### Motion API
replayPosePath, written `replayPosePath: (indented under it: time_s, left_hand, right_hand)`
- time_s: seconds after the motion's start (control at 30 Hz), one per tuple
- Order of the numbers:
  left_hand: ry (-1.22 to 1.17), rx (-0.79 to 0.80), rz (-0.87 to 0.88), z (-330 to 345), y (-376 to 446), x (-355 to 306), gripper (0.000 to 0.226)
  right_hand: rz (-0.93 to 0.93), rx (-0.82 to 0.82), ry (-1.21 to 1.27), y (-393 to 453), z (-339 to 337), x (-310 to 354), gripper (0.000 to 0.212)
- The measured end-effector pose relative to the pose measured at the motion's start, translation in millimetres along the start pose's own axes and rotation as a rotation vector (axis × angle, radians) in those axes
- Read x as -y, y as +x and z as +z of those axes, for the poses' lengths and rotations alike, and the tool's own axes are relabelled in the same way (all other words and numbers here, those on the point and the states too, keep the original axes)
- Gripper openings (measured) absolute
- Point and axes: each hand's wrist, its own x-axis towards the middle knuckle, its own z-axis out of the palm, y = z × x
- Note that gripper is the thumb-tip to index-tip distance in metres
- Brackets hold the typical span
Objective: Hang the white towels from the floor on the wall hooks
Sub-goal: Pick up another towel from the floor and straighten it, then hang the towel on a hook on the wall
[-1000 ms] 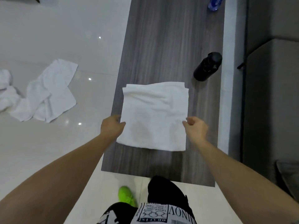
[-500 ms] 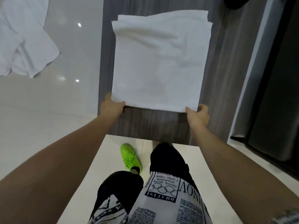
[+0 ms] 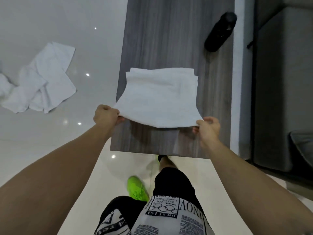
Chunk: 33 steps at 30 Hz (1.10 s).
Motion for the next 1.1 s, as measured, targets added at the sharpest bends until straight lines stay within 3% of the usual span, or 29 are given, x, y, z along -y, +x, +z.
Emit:
replayPosePath:
  time_s: [0.23,0.37,0.47,0.57,0.73,0.9,1.0,1.1]
  left_hand:
    - [-0.128,0.133,0.289,-70.5,-70.2,-77.4,0.030]
    - [-0.059,0.102,0.605,-137.5,-141.6,-120.0,0.039]
    - [0.080,0.028,0.747,-148.0,-158.8,-137.7,0.025]
    - [0.071,-0.057,0.815,-174.7,-177.3,-150.5,0.007]
    - [0.069,-0.136,0.910,-211.0,-204.0,-198.6,0.007]
    - [0.008,-0.206,1.039,-231.2,-224.8,-256.5,0.011]
    - [-0.106,-0.275,1.107,-243.2,-229.4,-290.7,0.005]
    - [-0.143,-0.358,1.128,-258.2,-227.5,-322.3,0.011]
  right_hand:
    - [-0.313,0.089,0.036,-101.9,-16.1,71.0,0.031]
    - [-0.621,0.121,-0.060,-186.7,-37.4,116.9,0.033]
    - [-0.744,0.129,-0.195,-200.3,-44.0,138.3,0.017]
    - [-0.855,0.117,-0.230,-224.7,-50.2,156.6,0.010]
    - [-1.078,0.084,-0.288,-263.6,-40.9,219.4,0.013]
    - [-1.196,0.180,-0.235,-282.6,-11.3,286.9,0.022]
    - [-1.246,0.313,-0.192,-287.9,16.8,328.4,0.007]
    - [-1.252,0.443,-0.174,-291.1,50.8,365.2,0.019]
